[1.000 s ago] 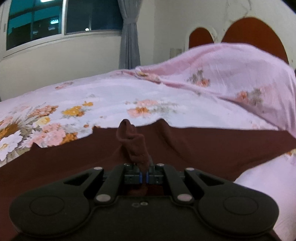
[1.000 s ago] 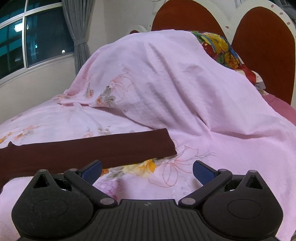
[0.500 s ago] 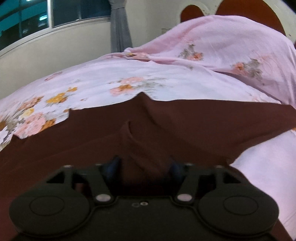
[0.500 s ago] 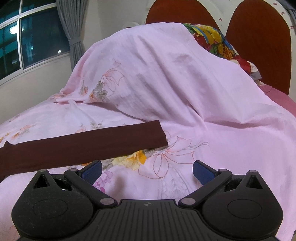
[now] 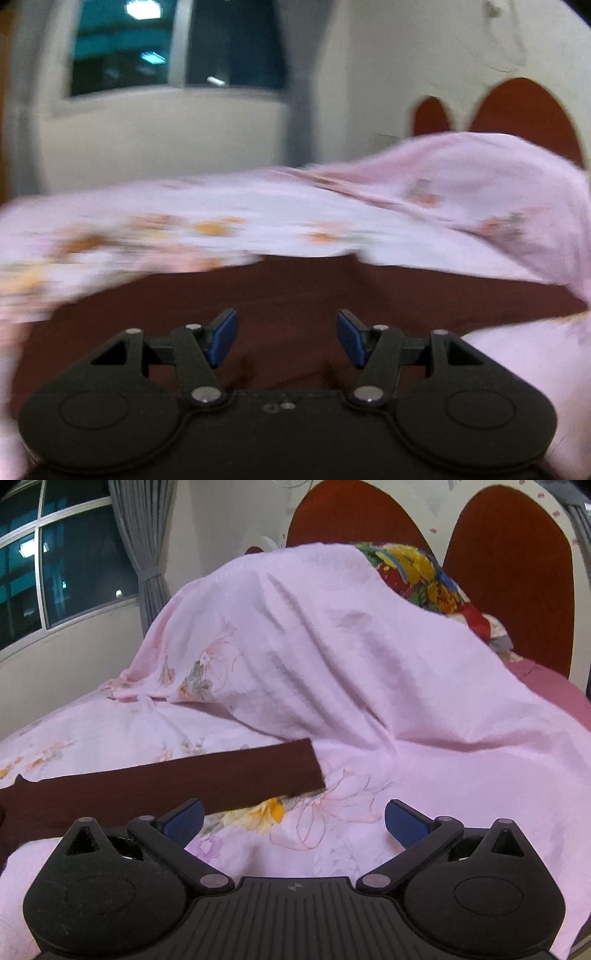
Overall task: Fold small clothes
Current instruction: 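Carry the held sleeve across the sweater body and open the left tool, then move the right tool toward the cuff of the other sleeve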
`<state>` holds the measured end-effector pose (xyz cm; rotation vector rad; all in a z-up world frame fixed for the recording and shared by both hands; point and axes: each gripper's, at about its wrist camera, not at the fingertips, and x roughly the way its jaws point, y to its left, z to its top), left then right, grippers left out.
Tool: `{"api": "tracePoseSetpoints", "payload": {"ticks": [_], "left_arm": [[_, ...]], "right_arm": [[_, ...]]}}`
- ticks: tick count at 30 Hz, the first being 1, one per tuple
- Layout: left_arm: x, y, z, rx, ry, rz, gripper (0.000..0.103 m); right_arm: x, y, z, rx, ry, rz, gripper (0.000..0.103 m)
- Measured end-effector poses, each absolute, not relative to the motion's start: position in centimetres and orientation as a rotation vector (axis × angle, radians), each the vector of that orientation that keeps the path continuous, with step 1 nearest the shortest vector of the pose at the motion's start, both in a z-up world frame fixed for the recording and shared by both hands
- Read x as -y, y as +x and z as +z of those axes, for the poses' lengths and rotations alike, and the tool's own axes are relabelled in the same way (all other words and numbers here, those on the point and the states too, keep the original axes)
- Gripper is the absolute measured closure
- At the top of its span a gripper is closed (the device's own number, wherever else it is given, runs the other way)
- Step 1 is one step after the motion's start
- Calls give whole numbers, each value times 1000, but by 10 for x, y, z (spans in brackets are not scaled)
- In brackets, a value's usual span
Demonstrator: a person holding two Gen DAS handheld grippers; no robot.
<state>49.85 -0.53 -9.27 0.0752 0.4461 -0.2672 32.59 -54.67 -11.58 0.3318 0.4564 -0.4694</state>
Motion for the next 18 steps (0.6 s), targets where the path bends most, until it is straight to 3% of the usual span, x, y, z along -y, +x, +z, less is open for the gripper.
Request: {"api": "tracePoseSetpoints", "payload": {"ticks": [3,6,18], "left_arm": [[-59,456,-101,-427,151,-73,45],[-106,453,-121,-526,111,35,45],[-144,500,-143,-578,1,148,45]], "right_arm": [[549,324,-113,-450,338,-471,0],[547,325,-112,-451,356,-476,0],[506,340,-92,-448,323,-433,0]]}}
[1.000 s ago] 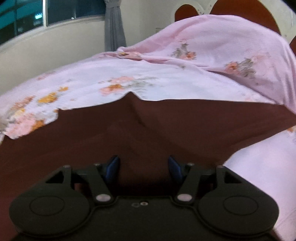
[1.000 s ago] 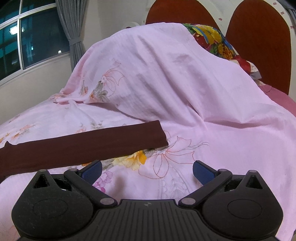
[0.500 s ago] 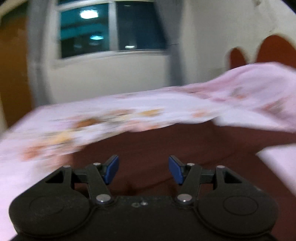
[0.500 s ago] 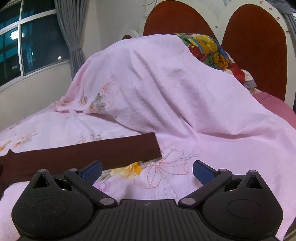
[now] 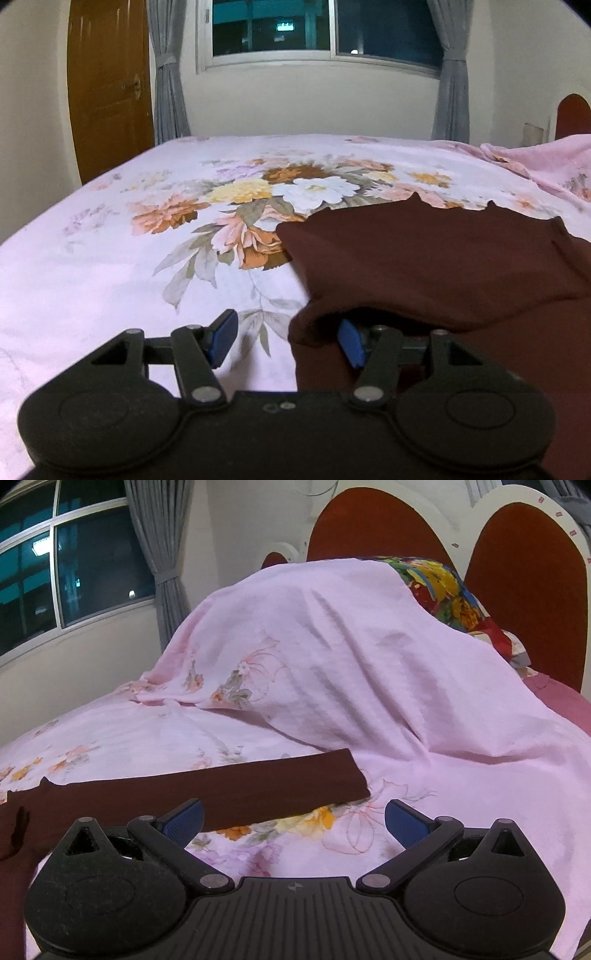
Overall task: Fold small clothes
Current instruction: 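Move the right tool toward the cuff of the other sleeve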
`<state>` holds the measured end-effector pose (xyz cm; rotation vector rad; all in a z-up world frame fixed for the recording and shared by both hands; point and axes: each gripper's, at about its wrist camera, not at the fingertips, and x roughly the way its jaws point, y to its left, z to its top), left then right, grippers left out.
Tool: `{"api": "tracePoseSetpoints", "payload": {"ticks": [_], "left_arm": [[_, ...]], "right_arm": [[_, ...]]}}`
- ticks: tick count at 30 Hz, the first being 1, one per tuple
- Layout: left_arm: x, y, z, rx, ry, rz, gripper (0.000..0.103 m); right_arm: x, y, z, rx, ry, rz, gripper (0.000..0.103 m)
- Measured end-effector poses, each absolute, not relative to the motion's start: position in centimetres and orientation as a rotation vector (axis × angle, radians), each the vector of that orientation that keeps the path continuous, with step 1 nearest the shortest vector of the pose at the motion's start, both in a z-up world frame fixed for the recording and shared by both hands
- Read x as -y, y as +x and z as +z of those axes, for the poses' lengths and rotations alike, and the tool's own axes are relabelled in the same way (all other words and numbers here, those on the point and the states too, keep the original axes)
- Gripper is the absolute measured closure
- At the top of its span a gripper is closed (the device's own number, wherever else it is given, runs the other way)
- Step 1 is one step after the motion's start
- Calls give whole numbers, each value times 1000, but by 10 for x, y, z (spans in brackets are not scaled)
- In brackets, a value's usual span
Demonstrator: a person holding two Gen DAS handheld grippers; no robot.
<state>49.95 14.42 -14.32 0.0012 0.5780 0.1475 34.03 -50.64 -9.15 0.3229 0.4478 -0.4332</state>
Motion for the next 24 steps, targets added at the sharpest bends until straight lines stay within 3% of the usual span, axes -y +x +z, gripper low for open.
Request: {"api": "tracePoseSetpoints", "payload": {"ticks": [3,5,8,11,12,17,20,23,24], "left_arm": [[-160,516,-163,-712,-26,278,37],[-177,514,-161,-718,-157,263,36],[-167,498,-155,-725,-113,206,38],[-172,469,-152,-706,-124,183,36],[-176,462,-146,-685,-155,189,41],[-173,461,-102,-470,-291,102,41],[-165,481,-98,-470,-416,-33,42],[-151,489,-109,-506,-373,-40,43],[-150,496,-122,-571,-386,-37,39]], "right_arm": [[501,346,-89,-449,320,-427,0],[495,349,-88,-448,316,-418,0],[487,352,-88,-446,318,-403,0],[483,355,-89,-445,317,-394,0],[483,356,-90,-446,320,-391,0],[482,360,-94,-454,314,-390,0],[485,363,-95,-457,321,-400,0],[487,365,-95,-449,328,-400,0],[487,366,-97,-452,324,-400,0]]}}
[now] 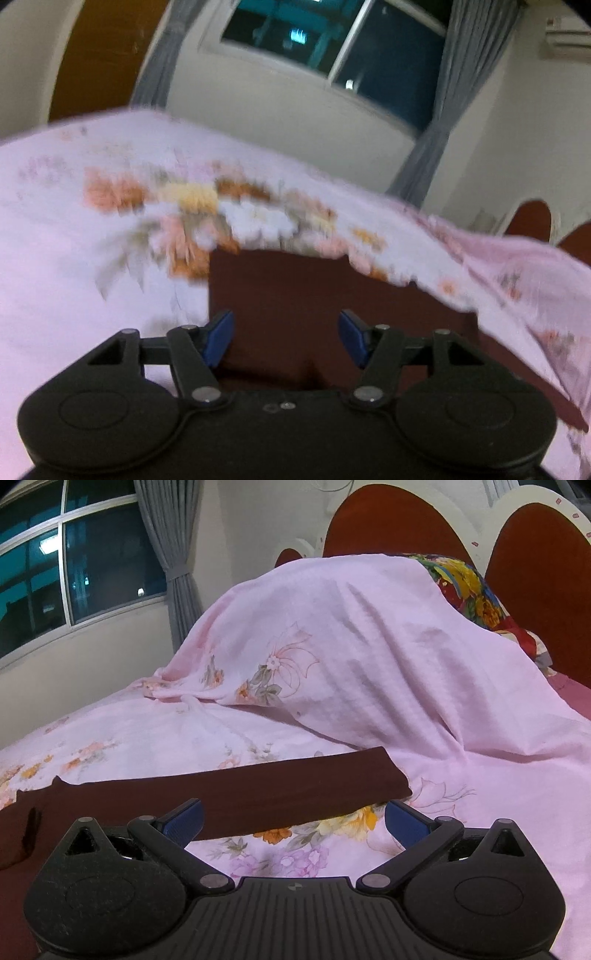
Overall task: Fold small clothes
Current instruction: 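Move the right tool toward the cuff of the other sleeve, then grasp the other sleeve cuff with the right tool and lift it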
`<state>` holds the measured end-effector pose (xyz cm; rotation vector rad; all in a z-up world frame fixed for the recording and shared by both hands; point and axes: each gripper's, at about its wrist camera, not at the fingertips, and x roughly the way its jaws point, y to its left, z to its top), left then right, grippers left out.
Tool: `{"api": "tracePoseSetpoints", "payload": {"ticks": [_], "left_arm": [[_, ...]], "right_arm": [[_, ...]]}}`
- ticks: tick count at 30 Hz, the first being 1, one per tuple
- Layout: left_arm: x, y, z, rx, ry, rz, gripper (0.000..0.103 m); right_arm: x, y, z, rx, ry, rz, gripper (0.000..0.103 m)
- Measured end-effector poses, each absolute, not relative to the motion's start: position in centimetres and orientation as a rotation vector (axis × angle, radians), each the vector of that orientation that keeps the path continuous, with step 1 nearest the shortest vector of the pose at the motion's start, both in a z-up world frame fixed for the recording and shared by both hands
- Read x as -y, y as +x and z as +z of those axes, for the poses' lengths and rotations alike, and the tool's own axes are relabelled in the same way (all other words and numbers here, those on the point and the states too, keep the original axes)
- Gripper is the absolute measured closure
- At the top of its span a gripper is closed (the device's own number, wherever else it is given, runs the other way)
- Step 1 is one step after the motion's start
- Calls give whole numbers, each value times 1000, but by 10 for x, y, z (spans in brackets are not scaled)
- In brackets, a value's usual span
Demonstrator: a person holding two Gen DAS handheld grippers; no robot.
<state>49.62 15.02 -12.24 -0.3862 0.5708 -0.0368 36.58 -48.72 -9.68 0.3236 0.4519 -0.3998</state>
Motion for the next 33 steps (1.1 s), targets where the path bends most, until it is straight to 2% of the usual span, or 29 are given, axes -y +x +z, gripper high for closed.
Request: {"api": "tracePoseSetpoints", "payload": {"ticks": [2,7,10,12,14,17,20,25,26,29,33], "left_arm": [[-156,508,-156,-717,-435,-2,44],[-157,466,-131,-501,-408,15,43],[-152,480,-116,-457,-352,-7,42],[-153,503,-122,-522,-317,20,42],[-153,540,-144,-764,-256,44,43],[-153,537,-136,-688,-221,51,41],[-165,515,-124,-589,-239,40,39],[-196,494,-131,-569,-252,106,38],[-201,487,-132,-570,-252,120,38],[-218,469,-133,-576,-258,166,37],[-235,455,-134,-594,-261,214,37]], "right_arm": [[488,368,-100,-461,323,-395,0],[490,368,-100,-452,305,-399,0],[495,372,-103,-455,303,-404,0],[499,378,-106,-469,312,-425,0],[508,382,-109,-467,362,-435,0],[519,387,-109,-453,399,-432,0],[544,386,-117,-428,597,-382,0],[601,381,-163,-387,1048,-382,0],[609,378,-171,-368,1101,-382,9],[628,380,-179,-339,1161,-373,25],[644,394,-181,-343,1181,-368,26]]}}
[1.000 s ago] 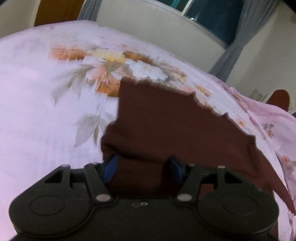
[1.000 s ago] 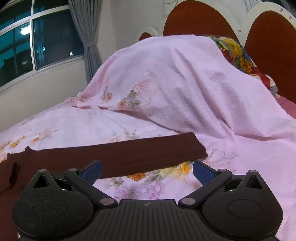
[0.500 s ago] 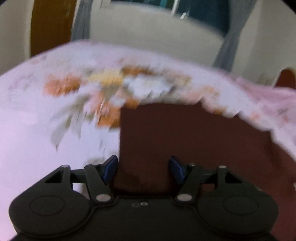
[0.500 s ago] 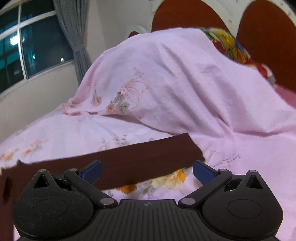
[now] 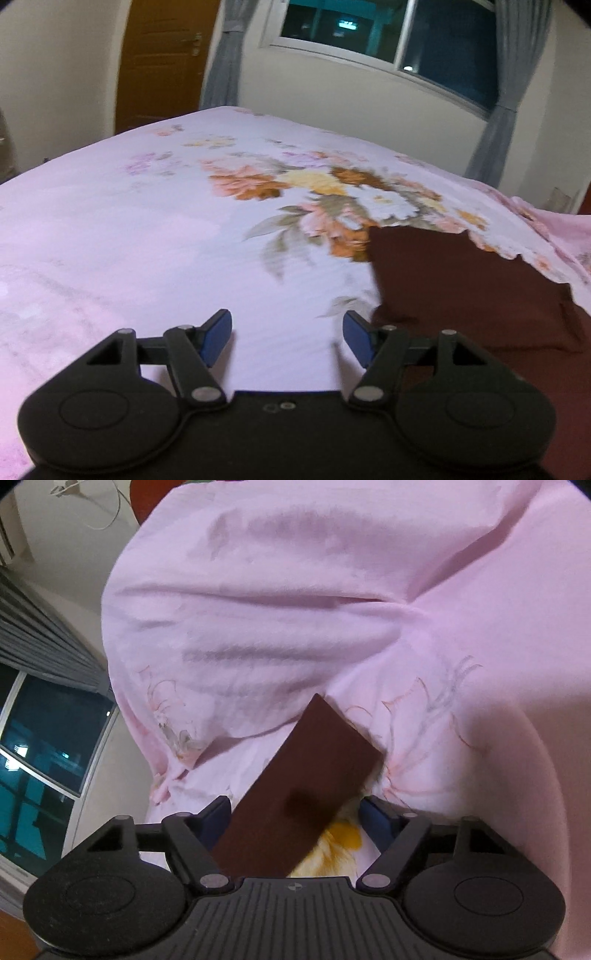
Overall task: Fold small clothes
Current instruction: 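Grasp the other sleeve cuff with the right tool and lift it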
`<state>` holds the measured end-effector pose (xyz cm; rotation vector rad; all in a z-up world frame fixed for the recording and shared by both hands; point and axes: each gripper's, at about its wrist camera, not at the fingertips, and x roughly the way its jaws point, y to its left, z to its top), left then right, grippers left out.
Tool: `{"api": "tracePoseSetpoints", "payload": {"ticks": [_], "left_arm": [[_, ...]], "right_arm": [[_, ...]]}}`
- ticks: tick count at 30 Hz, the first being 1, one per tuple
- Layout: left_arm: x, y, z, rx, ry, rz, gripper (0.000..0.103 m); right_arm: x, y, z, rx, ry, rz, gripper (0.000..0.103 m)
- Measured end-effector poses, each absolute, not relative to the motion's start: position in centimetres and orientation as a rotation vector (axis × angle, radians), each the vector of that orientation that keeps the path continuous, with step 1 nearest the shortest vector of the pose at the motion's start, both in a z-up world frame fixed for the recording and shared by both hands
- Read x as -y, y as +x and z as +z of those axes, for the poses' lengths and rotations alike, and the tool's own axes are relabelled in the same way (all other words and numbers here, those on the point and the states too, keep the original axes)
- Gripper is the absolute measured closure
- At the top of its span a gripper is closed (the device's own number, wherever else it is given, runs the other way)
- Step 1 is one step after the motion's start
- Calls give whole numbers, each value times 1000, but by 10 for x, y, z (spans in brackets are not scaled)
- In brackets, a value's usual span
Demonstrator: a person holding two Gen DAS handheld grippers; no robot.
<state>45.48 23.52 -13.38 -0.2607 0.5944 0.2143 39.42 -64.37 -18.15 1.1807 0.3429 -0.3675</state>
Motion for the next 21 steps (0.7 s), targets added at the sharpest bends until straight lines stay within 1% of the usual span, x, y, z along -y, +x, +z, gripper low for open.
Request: {"api": "tracePoseSetpoints", "payload": {"ticks": [1,2,3,5,6,7,8,11,16,21], "left_arm": [[-238,451,-135,-600,-263,220,37],[-241,449,-137,-605,-267,230,37],[-243,448,-139,-611,-273,241,37],[-246,445,-142,-618,-280,243,37],[-247,444,-142,-620,-273,251,37],[-249,442,-143,-622,-266,258,37],[-250,441,-143,-623,-259,263,37],[-257,438,-139,-621,-261,285,37],[-281,432,-125,-612,-228,327,37],[-314,416,-123,-670,-162,387,36]], "right_arm": [[646,397,-182,-341,1191,-369,32],[649,400,-184,-339,1203,-370,43],[653,402,-187,-340,1217,-376,49],[660,402,-194,-334,1252,-391,77],[663,401,-199,-329,1270,-398,84],[665,399,-203,-331,1276,-405,96],[667,399,-205,-340,1267,-411,100],[663,406,-191,-376,1160,-433,99],[626,445,-135,-406,930,-401,99],[542,508,-68,-393,770,-197,99]]}}
